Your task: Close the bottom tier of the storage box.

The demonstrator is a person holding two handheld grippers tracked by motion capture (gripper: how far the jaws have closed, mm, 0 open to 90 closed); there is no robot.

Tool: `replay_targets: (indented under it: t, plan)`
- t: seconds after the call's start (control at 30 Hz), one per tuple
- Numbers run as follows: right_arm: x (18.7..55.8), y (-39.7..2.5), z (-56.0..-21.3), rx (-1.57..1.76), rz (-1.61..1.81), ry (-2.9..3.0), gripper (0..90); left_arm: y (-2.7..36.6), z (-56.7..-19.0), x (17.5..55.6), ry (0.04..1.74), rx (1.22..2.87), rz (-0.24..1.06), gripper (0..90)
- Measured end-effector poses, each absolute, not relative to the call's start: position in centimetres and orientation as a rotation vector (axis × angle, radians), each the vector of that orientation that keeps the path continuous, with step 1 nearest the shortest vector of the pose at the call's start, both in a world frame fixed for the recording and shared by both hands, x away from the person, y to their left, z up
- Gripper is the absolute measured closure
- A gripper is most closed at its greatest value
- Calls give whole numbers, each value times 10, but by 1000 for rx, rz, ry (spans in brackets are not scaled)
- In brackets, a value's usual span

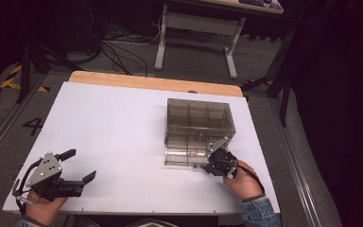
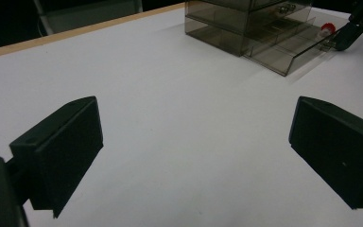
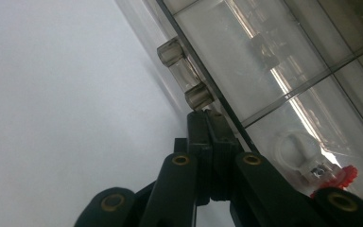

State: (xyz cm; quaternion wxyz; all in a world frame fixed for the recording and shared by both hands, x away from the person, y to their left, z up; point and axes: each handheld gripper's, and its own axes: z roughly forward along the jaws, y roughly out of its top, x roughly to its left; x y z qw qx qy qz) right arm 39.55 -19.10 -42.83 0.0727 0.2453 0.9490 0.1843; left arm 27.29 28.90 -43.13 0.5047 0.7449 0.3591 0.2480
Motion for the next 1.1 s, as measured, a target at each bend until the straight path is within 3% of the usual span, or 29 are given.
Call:
replay_targets:
  t: [1.1]
  plan:
    - [411, -193, -433, 903, 667, 2620, 895, 288, -432, 273, 867, 1801, 595, 44]
